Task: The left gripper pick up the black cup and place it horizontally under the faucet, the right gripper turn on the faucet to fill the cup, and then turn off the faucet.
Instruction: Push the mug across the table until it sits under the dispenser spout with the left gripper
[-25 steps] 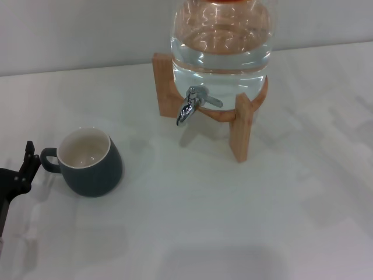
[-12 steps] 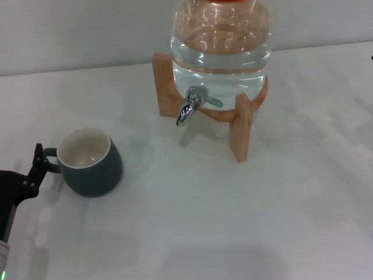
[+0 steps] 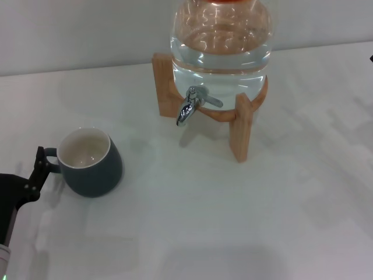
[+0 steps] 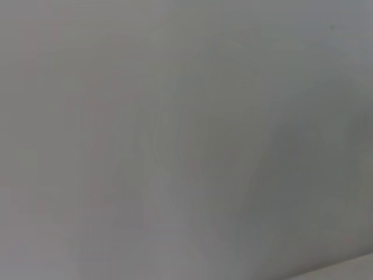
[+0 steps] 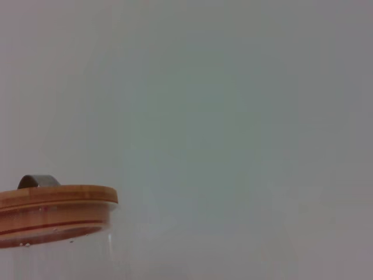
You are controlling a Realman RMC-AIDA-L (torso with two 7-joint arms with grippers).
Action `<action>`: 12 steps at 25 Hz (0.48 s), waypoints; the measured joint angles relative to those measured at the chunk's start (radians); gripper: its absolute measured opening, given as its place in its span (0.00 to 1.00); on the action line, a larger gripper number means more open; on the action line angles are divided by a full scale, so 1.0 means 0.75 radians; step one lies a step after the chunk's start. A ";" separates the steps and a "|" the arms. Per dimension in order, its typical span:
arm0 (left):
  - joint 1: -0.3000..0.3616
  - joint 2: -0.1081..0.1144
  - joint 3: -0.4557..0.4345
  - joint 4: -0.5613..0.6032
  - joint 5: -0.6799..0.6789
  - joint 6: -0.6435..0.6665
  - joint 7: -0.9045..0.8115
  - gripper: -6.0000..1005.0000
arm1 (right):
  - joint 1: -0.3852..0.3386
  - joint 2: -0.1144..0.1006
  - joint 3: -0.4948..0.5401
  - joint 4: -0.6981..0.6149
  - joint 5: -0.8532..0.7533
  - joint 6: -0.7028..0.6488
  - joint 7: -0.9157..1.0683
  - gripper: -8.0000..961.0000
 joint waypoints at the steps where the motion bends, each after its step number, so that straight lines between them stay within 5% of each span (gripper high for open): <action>1: 0.000 0.000 0.002 0.000 0.000 0.000 0.000 0.88 | 0.000 0.000 0.000 0.000 -0.002 0.000 0.000 0.88; 12: 0.014 -0.001 0.033 0.001 0.000 0.011 0.014 0.88 | 0.002 -0.002 0.000 -0.003 -0.005 -0.003 0.001 0.88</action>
